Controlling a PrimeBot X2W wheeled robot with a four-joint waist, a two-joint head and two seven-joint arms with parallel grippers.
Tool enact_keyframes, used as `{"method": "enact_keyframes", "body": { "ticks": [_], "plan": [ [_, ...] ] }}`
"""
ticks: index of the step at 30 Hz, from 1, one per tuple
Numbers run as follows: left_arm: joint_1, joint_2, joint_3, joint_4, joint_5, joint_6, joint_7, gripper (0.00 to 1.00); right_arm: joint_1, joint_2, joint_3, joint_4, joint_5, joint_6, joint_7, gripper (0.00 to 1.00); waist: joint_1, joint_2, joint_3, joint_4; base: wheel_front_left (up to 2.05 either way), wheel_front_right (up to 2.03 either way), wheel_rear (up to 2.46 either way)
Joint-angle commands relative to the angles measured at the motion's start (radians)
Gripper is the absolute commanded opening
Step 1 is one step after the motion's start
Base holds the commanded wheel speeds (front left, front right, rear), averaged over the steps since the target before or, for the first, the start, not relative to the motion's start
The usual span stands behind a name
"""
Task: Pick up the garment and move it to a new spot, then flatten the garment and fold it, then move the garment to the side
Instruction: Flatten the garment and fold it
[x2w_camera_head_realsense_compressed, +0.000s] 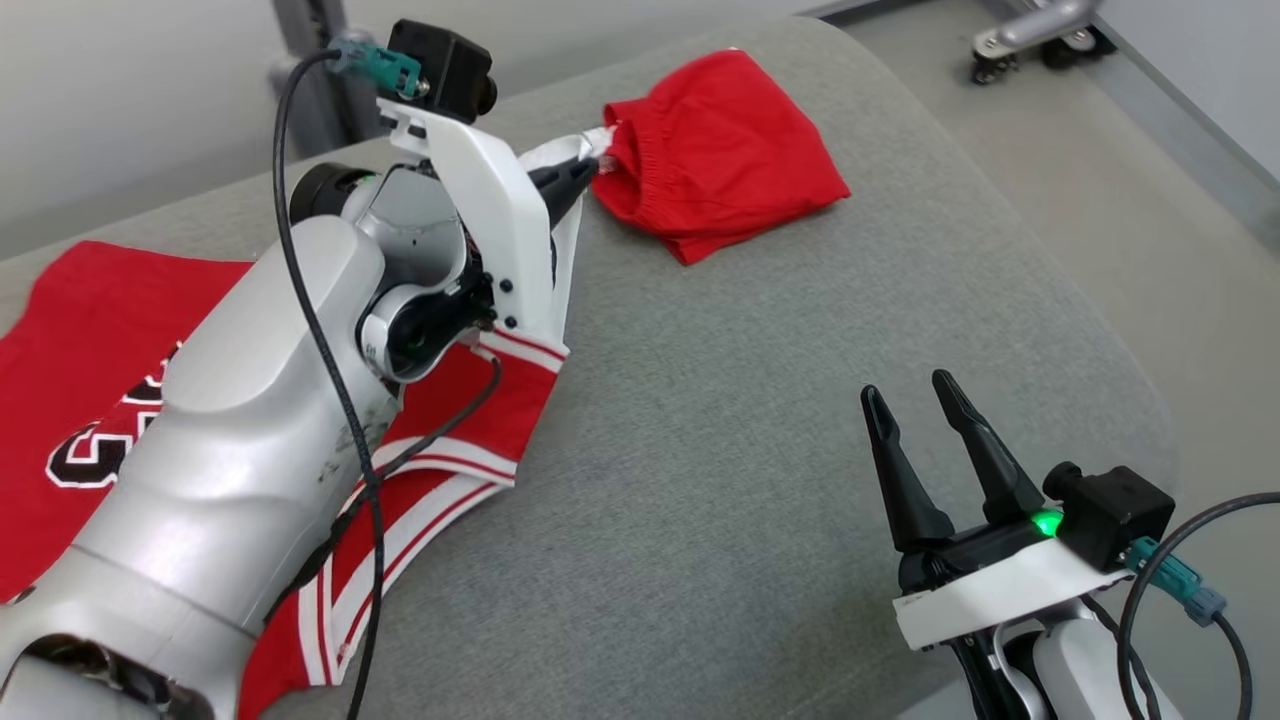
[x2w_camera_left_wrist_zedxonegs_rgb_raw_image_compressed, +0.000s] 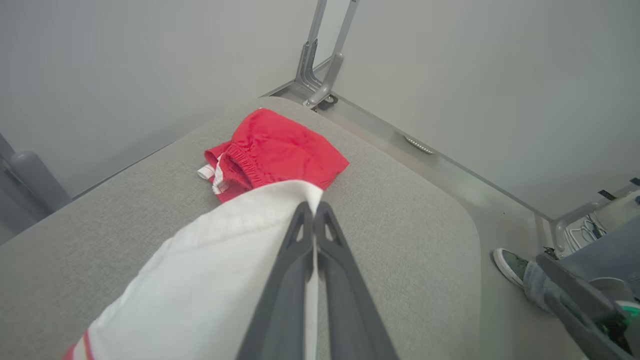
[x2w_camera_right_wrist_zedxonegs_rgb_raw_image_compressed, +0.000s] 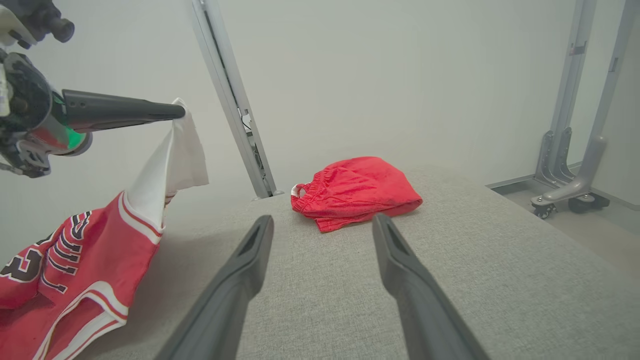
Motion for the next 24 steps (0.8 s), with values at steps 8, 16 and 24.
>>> {"method": "enact_keyframes", "body": {
  "ticks": [8, 16, 24],
  "plan": [
    [-0.099, -0.071, 0.000, 0.157, 0.012, -0.031, -0.096, 0.00, -0.031, 0.010, 0.013, -0.001, 0.010, 0.000, -0.003, 1.00, 0.0000, 0.0000, 0.046, -0.050, 0.00, 0.00, 0.00],
    [-0.127, -0.103, -0.033, 0.256, -0.018, -0.046, -0.125, 1.00, -0.038, 0.013, -0.003, 0.003, -0.004, 0.000, -0.003, 1.00, 0.0000, 0.0000, 0.044, -0.017, 0.00, 0.00, 0.00],
    [-0.109, -0.045, -0.106, 0.193, -0.076, -0.045, -0.126, 1.00, -0.044, -0.005, -0.010, 0.007, -0.019, 0.000, -0.003, 1.00, 0.0000, 0.0000, 0.010, 0.091, 0.00, 0.00, 0.00]
  ]
}}
